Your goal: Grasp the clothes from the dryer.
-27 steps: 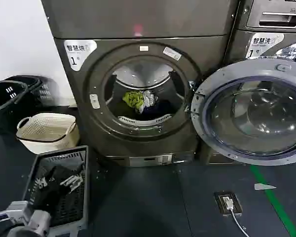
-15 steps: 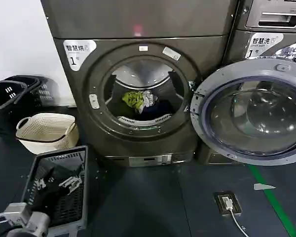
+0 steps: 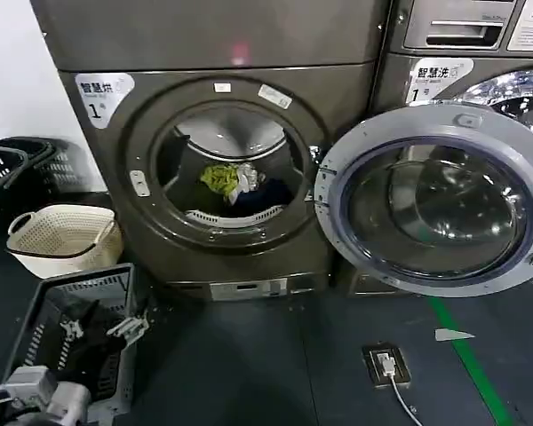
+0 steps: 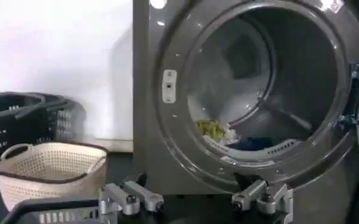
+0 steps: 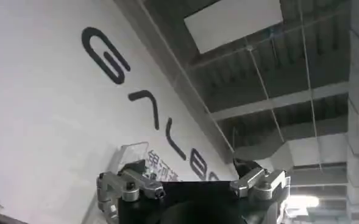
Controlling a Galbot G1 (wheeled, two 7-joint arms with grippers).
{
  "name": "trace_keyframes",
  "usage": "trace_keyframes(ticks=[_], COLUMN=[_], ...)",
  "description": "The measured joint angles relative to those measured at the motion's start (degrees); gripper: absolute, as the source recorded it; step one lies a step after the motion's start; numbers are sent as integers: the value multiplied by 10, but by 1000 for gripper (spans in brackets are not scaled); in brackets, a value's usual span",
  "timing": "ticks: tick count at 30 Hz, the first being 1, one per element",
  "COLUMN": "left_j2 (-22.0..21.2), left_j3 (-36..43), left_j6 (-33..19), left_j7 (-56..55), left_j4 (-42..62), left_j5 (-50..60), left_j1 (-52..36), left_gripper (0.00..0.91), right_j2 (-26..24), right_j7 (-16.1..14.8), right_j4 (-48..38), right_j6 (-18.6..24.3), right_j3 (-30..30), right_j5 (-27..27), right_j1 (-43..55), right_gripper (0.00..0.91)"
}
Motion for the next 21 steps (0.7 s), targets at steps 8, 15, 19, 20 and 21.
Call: trace_keyframes(ticks=[8, 15, 19, 20, 21], left_j2=[-1, -2, -2, -2, -2], left_j3=[0, 1, 0, 1, 1], left_j6=[0, 0, -3, -5, -6], left_j7=[2, 5, 8, 9, 9], left_j4=[0, 0, 1, 1, 1], left_j5=[1, 3, 4, 5, 7], left_j1=[0, 0, 0, 0, 1], left_gripper=[907, 907, 907, 907, 907], right_j2=[0, 2, 2, 2, 2], right_j7=[-2, -4, -4, -4, -3], right_j4=[0, 0, 0, 0, 0], right_j6=[0, 0, 0, 0, 0], right_j3=[-3, -4, -5, -5, -5], right_j5=[0, 1, 1, 1, 1], right_j1=[3, 4, 4, 4, 4], right_gripper=[907, 907, 907, 907, 907])
